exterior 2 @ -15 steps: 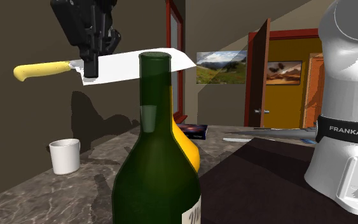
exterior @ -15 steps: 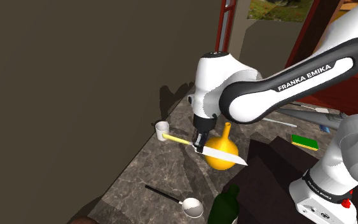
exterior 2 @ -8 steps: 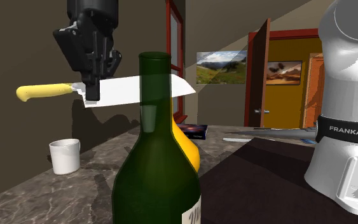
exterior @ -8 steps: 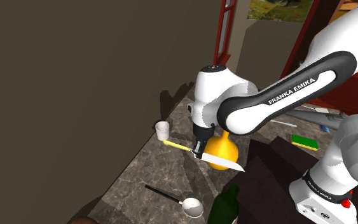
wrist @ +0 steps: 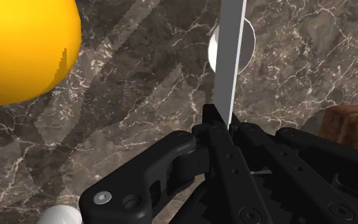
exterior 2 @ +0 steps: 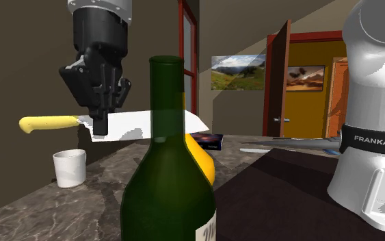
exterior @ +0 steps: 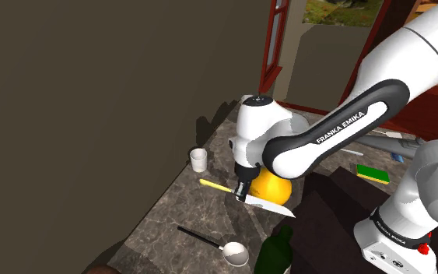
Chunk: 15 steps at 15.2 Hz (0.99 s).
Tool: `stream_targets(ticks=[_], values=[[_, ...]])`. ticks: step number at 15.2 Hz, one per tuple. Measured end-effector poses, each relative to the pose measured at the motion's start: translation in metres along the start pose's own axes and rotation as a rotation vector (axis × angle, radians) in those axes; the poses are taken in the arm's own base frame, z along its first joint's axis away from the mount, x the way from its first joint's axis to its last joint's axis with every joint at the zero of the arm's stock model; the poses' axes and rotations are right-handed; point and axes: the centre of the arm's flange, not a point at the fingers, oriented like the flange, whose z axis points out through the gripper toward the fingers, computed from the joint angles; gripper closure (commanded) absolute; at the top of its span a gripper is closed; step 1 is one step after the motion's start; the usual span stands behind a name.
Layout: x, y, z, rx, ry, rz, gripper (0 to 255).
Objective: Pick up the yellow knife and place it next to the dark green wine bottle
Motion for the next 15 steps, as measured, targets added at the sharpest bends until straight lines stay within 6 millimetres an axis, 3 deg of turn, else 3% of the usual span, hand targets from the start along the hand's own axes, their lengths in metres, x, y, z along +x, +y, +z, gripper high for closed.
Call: stream_targets(ticks=[15], values=[[0.000, 0.009, 0.079, 0.000, 0.000, 0.000, 255]])
